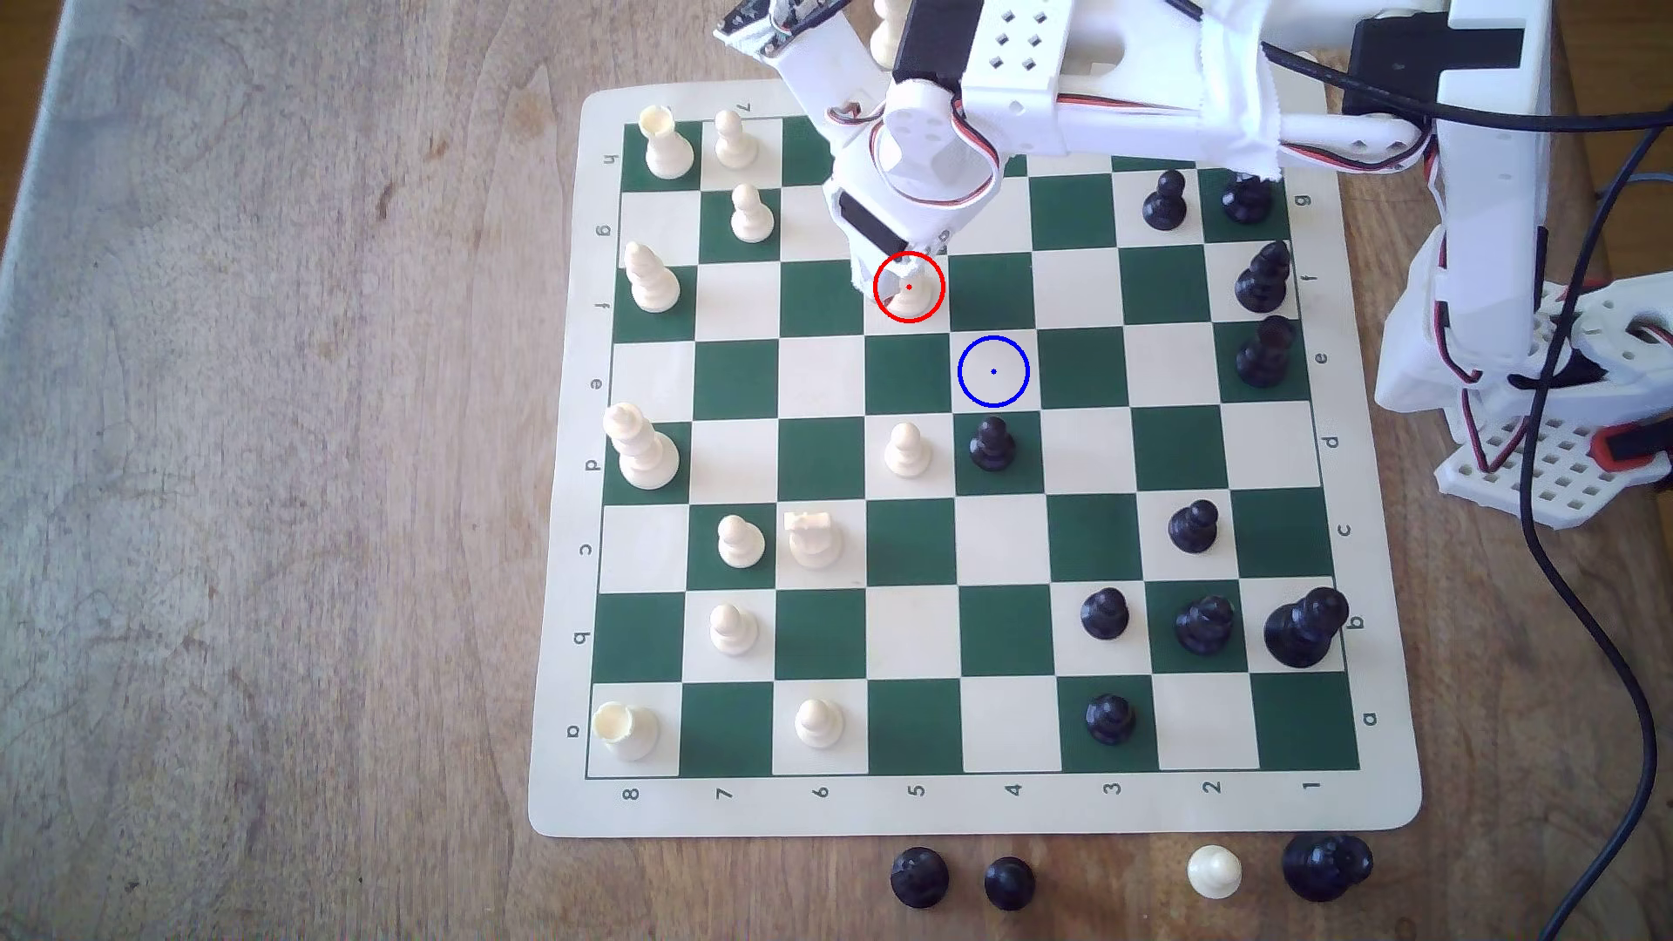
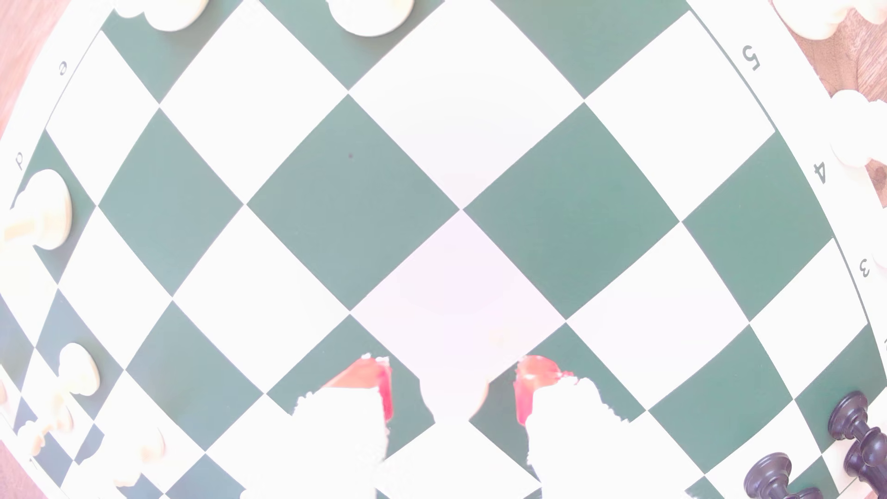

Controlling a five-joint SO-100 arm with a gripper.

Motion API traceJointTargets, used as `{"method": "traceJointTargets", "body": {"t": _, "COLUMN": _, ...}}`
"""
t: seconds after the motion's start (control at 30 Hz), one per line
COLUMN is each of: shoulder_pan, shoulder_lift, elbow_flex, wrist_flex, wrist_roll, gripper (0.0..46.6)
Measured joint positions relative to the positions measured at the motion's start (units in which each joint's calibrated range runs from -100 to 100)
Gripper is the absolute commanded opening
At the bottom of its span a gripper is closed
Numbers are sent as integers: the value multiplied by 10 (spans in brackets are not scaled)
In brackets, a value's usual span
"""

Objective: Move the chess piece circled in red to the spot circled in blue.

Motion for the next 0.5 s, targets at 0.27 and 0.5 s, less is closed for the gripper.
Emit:
{"method": "traceJointTargets", "body": {"t": 0.27, "shoulder_pan": 0, "shoulder_lift": 11, "elbow_flex": 0, "wrist_flex": -12, "wrist_roll": 0, "gripper": 138}}
{"method": "traceJointTargets", "body": {"t": 0.5, "shoulder_pan": 0, "shoulder_lift": 16, "elbow_flex": 0, "wrist_flex": -12, "wrist_roll": 0, "gripper": 131}}
